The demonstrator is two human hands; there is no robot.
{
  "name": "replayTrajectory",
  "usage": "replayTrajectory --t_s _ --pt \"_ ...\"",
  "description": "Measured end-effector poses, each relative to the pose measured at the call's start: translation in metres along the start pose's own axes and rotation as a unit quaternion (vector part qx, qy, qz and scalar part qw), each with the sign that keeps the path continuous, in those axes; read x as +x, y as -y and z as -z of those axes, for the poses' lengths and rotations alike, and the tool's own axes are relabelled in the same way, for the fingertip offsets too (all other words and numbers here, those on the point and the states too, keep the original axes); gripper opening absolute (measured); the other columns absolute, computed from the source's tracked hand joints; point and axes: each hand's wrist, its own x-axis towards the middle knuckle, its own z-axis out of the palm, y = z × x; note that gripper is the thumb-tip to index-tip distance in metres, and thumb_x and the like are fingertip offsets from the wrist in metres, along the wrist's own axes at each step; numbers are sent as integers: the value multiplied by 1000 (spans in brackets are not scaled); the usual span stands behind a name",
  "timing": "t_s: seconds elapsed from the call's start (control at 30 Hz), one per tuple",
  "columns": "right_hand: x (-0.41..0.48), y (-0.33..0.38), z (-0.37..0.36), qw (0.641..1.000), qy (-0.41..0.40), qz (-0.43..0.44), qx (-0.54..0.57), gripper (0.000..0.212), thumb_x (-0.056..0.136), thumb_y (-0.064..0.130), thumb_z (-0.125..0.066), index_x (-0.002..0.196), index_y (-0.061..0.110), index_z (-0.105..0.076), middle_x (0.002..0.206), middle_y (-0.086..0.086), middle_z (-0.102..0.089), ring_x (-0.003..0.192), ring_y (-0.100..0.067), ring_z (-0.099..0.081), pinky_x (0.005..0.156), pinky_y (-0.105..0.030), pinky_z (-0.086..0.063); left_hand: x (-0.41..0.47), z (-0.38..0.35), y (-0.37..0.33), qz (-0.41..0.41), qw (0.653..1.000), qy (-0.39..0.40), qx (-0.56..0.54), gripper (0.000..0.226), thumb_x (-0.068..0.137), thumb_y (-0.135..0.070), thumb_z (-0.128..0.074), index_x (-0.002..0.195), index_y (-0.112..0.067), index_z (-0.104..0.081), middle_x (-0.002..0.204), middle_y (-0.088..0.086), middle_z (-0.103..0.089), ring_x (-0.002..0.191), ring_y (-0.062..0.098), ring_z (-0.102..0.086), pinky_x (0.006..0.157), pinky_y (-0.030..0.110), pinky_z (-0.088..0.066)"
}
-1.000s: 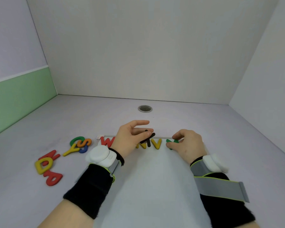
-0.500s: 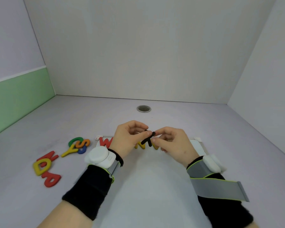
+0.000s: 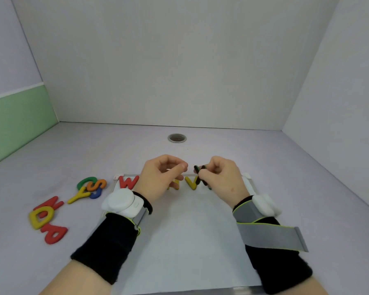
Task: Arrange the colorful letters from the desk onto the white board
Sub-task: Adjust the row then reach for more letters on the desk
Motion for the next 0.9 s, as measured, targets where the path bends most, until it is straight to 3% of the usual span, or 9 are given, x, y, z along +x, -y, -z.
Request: replayTrajectory --t_s 0.07,0.13,0.23,0.4,0.63,0.8,0.9 --pt "5 -2 10 1000 -21 -12 10 21 49 36 -61 49 21 -47 75 -24 -70 80 -39 -69 69 -52 -55 0 0 0 5 1000 -4 1 6 87 -9 -63 84 -12 -67 83 6 -71 58 6 -65 51 22 -55" --pt "8 -3 24 998 -47 -26 20 20 50 32 -64 50 20 -49 74 -25 -71 83 -40 -69 72 -53 -57 1 0 0 10 1000 -9 1 8 88 -9 -61 82 -12 -67 82 5 -71 56 6 -64 50 22 -54" --pt "12 -11 44 996 -81 -42 -3 13 65 14 -68 59 14 -56 69 -15 -73 74 -33 -70 70 -41 -56 1 0 -1 15 1000 -12 -9 10 89 -7 -60 81 -10 -66 80 6 -70 53 6 -63 47 20 -53" --pt "13 -25 52 977 -105 -63 -175 13 68 22 -73 71 12 -65 73 -2 -65 73 -22 -59 58 -27 -40 2 0 -1 19 1000 -19 3 10 89 -9 -60 82 -11 -67 76 1 -72 55 8 -63 47 20 -52" --pt "11 -29 45 958 -76 -77 -265 21 68 26 -75 77 12 -61 89 -6 -64 87 -26 -59 74 -33 -47 1 1 -1 27 999 -27 18 11 90 -13 -59 82 -12 -67 75 -2 -72 56 9 -63 51 24 -50" --pt "12 -24 51 963 -22 -89 -253 38 70 18 -73 106 10 -61 101 -4 -55 92 -19 -49 78 -26 -38 0 1 -3 32 999 -30 11 14 90 -12 -58 80 -12 -68 73 -2 -72 55 10 -62 52 26 -49" --pt "11 -23 53 961 7 -90 -261 41 71 9 -68 111 11 -59 112 -5 -55 93 -17 -46 80 -24 -36 0 1 -3 33 999 -29 8 15 90 -12 -57 80 -12 -68 73 -1 -72 55 11 -62 51 26 -49"
